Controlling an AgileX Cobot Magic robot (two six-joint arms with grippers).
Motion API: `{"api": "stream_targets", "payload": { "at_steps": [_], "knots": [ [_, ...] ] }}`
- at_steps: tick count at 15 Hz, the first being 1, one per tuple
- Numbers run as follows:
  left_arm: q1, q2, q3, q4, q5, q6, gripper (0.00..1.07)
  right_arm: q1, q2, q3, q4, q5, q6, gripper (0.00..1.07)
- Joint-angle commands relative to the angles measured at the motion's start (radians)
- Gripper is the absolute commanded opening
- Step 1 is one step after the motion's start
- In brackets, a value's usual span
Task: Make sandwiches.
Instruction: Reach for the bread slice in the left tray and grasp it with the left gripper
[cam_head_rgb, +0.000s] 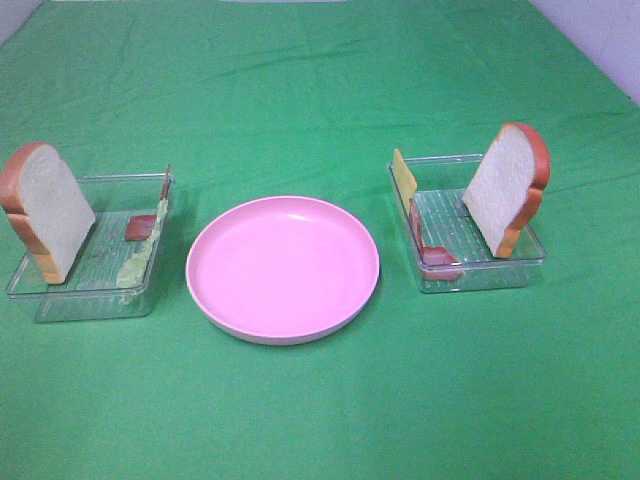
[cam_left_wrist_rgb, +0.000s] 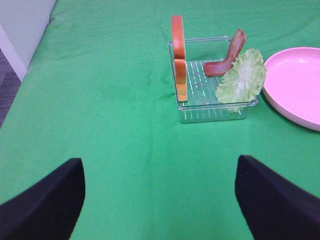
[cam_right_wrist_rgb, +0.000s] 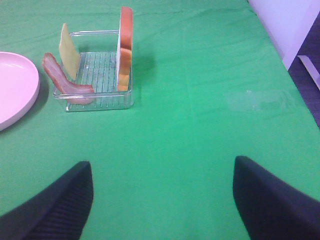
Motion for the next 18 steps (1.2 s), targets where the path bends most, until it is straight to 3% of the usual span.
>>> {"api": "stream_targets", "payload": {
  "at_steps": [1, 18],
  "knots": [
    [0.001, -0.022, 0.002, -0.004, -0.008, 0.003, 0.78, -0.006, -0.015, 0.002, -0.003, -0.002, -0.008, 0.74],
    [0.001, -0.022, 0.002, -0.004, -0.008, 0.003, 0.78, -0.006, -0.015, 0.002, -0.003, -0.002, -0.008, 0.74]
  ]
}}
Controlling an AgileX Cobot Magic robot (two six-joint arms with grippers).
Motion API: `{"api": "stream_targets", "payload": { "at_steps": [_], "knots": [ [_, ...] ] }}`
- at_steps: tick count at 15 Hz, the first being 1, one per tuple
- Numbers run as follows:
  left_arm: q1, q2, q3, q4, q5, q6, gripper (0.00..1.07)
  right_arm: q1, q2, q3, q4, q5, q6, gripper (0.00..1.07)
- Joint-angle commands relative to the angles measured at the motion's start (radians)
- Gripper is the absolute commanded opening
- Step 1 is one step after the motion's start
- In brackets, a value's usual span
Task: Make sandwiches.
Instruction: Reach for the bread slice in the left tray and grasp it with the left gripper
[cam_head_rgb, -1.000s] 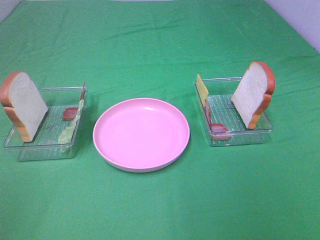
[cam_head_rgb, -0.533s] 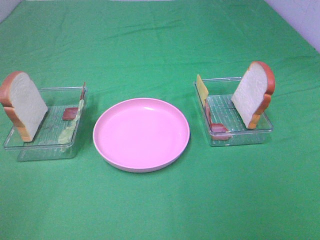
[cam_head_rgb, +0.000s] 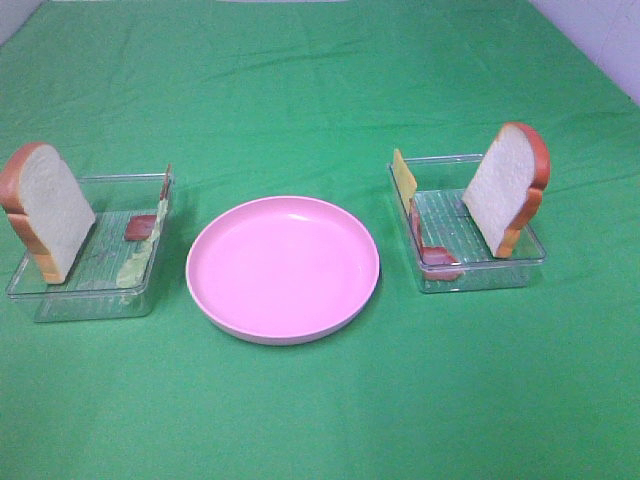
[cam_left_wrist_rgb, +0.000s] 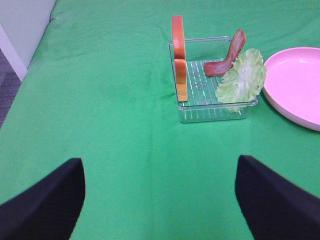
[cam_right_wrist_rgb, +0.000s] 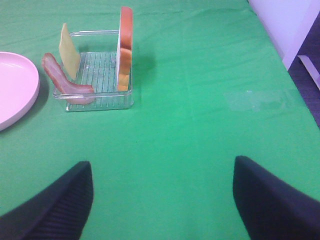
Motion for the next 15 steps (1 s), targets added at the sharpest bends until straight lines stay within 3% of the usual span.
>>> {"api": "stream_targets", "payload": {
  "at_steps": [1, 5, 8, 13, 15],
  "knots": [
    [0.001, -0.022, 0.002, -0.004, -0.008, 0.003, 0.78, -0.006, -0.015, 0.002, -0.003, -0.002, -0.008, 0.74],
    [0.001, -0.015, -0.018, -0.004, -0.024, 0.003, 0.78, -0.006, -0.015, 0.002, -0.003, -0.002, -0.008, 0.74],
    [0.001, 0.108, -0.091, -0.007, -0.075, -0.007, 0.78, -0.006, -0.015, 0.002, -0.003, -0.002, -0.008, 0.74],
    [0.001, 0.486, -0.195, -0.016, -0.198, -0.007, 0.78, -0.006, -0.015, 0.002, -0.003, -0.002, -0.008, 0.74],
    [0.001, 0.755, -0.289, -0.016, -0.204, -0.007, 0.78, -0.006, -0.015, 0.002, -0.003, -0.002, -0.008, 0.74]
  ]
}}
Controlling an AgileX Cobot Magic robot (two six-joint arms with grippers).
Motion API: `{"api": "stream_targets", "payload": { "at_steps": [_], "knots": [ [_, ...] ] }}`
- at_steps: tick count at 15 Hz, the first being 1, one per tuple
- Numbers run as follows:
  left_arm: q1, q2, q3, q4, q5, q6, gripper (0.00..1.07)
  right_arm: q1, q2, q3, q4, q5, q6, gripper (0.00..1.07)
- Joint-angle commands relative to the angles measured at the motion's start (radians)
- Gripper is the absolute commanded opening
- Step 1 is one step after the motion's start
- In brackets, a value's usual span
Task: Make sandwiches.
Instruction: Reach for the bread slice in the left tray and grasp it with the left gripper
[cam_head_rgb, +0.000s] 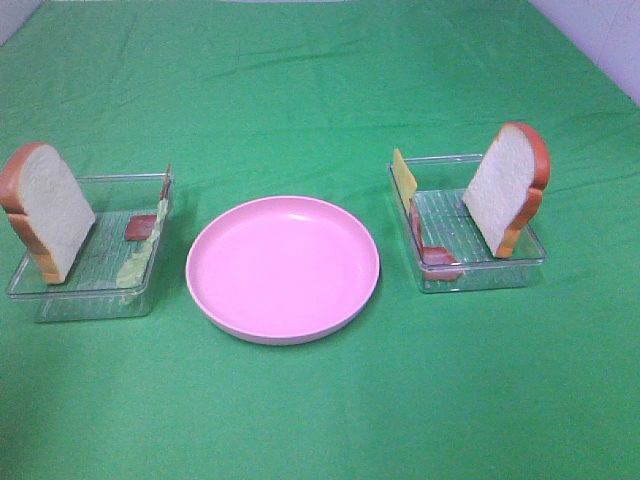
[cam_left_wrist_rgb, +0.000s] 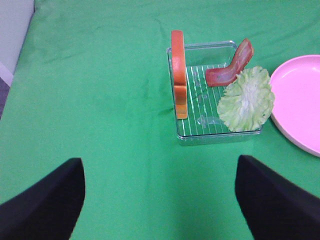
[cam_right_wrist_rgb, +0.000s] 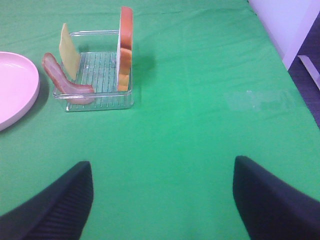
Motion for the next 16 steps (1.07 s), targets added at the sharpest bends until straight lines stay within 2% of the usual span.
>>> {"api": "stream_targets", "payload": {
  "at_steps": [1, 6, 8, 9, 13, 16],
  "knots": [
    [0.001, 0.245, -0.102, -0.011, -0.018, -0.006, 0.78, -0.006, -0.015, 0.002, -0.004, -0.002, -0.008, 0.74],
    [-0.003, 0.731, -0.362, -0.036, -0.003, 0.0, 0.78, -0.006, -0.015, 0.002, -0.004, -0.002, -0.008, 0.74],
    [-0.021, 0.85, -0.437, -0.037, -0.004, 0.004, 0.78, -0.006, -0.015, 0.002, -0.004, -0.002, -0.008, 0.74],
    [-0.05, 0.996, -0.54, -0.037, -0.003, 0.004, 0.78, -0.006, -0.015, 0.002, -0.004, -0.002, -0.008, 0.74],
    [-0.065, 1.216, -0.673, -0.041, 0.038, -0.006, 0.78, -0.006, -0.015, 0.002, -0.004, -0.002, -0.008, 0.74],
    [-0.065, 1.283, -0.68, -0.041, 0.033, -0.006, 0.78, -0.006, -0.015, 0.002, -0.004, -0.002, -0.008, 0.74]
  ]
}}
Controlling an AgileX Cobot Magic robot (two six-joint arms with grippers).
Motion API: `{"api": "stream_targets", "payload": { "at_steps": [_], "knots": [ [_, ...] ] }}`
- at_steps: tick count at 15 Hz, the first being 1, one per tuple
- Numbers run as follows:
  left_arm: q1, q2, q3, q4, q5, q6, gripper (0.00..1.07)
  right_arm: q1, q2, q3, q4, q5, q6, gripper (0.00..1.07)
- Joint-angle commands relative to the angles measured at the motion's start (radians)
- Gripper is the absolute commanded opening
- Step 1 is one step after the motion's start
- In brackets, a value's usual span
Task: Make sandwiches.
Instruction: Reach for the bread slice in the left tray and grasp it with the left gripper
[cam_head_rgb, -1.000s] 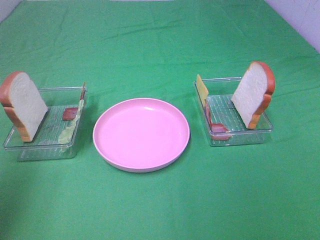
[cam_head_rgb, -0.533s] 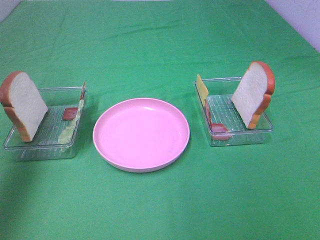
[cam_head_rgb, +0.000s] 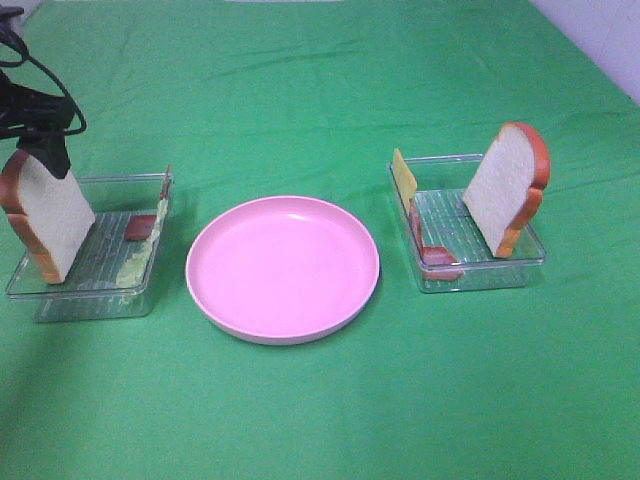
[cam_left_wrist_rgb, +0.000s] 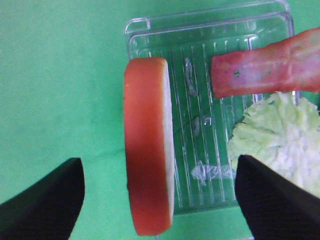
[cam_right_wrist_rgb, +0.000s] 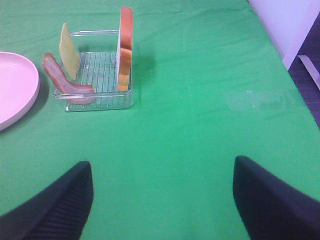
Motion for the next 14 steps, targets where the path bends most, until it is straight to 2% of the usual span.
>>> {"api": "stream_targets", "payload": {
  "at_steps": [1, 2, 3, 5, 6, 10, 14],
  "knots": [
    [-0.004, 0.045, -0.007, -0.004, 0.007, -0.007, 0.76, -0.006, -0.015, 0.002, -0.004, -0.002, -0.008, 0.74],
    [-0.004, 0.052, -0.007, -0.004, 0.006, -0.007, 0.74, -0.006, -0.015, 0.002, -0.004, -0.002, -0.008, 0.74],
    [-0.004, 0.057, -0.007, -0.004, -0.011, -0.007, 0.6, -0.006, -0.015, 0.002, -0.004, -0.002, -0.008, 0.74],
    [-0.004, 0.057, -0.007, -0.004, -0.029, -0.007, 0.43, -0.006, -0.015, 0.002, -0.004, -0.002, -0.008, 0.74],
    [-0.004, 0.057, -0.007, -0.004, -0.033, -0.007, 0.38, -0.006, -0.015, 0.002, -0.004, -0.002, -0.008, 0.74],
    [-0.004, 0.057, -0.007, -0.005, -0.03, -0.007, 0.0, -0.006, -0.015, 0.002, -0.004, -0.002, -0.008, 0.74],
    [-0.004, 0.026, -0.007, -0.005, 0.009, -0.001, 0.0, -0.006, -0.015, 0.002, -0.004, -0.002, -0.008, 0.74]
  ]
}}
